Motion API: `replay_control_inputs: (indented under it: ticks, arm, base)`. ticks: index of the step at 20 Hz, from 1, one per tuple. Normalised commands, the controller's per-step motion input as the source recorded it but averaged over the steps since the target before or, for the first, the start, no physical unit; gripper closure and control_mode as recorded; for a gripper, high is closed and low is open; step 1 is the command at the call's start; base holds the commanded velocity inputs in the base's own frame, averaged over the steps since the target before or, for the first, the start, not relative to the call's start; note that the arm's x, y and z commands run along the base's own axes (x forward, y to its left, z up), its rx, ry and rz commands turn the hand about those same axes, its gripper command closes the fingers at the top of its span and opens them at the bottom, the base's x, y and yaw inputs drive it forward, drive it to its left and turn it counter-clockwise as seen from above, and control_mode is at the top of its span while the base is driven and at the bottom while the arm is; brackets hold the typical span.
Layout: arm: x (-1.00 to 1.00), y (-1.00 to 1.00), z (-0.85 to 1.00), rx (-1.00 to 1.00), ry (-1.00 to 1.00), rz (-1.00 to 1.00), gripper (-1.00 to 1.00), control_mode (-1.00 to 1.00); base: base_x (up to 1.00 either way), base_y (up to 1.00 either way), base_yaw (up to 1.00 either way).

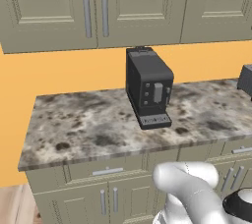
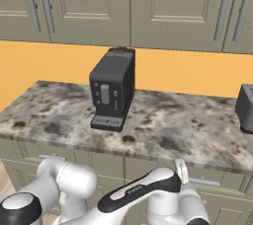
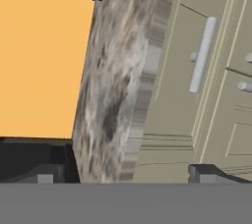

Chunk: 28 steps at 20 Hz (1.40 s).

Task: Take the tongs from the drawer on the right and place them on the dining counter next to the tray containing the hot dog.

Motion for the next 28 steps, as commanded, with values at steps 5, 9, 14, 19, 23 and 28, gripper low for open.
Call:
replay_control_inputs:
  ticks: [5, 9, 14, 19, 23, 28]
  arm:
    - [0.0, -0.45, -0.45, 0.03, -0.09, 0.0, -1.0, -1.0]
    - [0.09, -0.21, -0.46, 0.04, -0.12, 0.0, -1.0, -1.0]
    - [0.17, -0.14, -0.47, 0.03, -0.12, 0.0, -1.0, -1.0]
    - [0.33, -0.21, -0.28, 0.05, -0.07, 0.0, -1.0, -1.0]
    - [0.46, -0.26, -0.4, 0.01, -0.06, 0.0, -1.0, -1.0]
    - [0.32, -0.33, -0.51, 0.0, -0.06, 0.0, -1.0, -1.0]
  base:
    - [0.0, 0.0, 0.0]
    - [0.0, 0.0, 0.0]
    - [0.0, 0.0, 0.0]
    - [0.0, 0.0, 0.0]
    - [0.0, 0.0, 0.0]
    - [0.0, 0.0, 0.0]
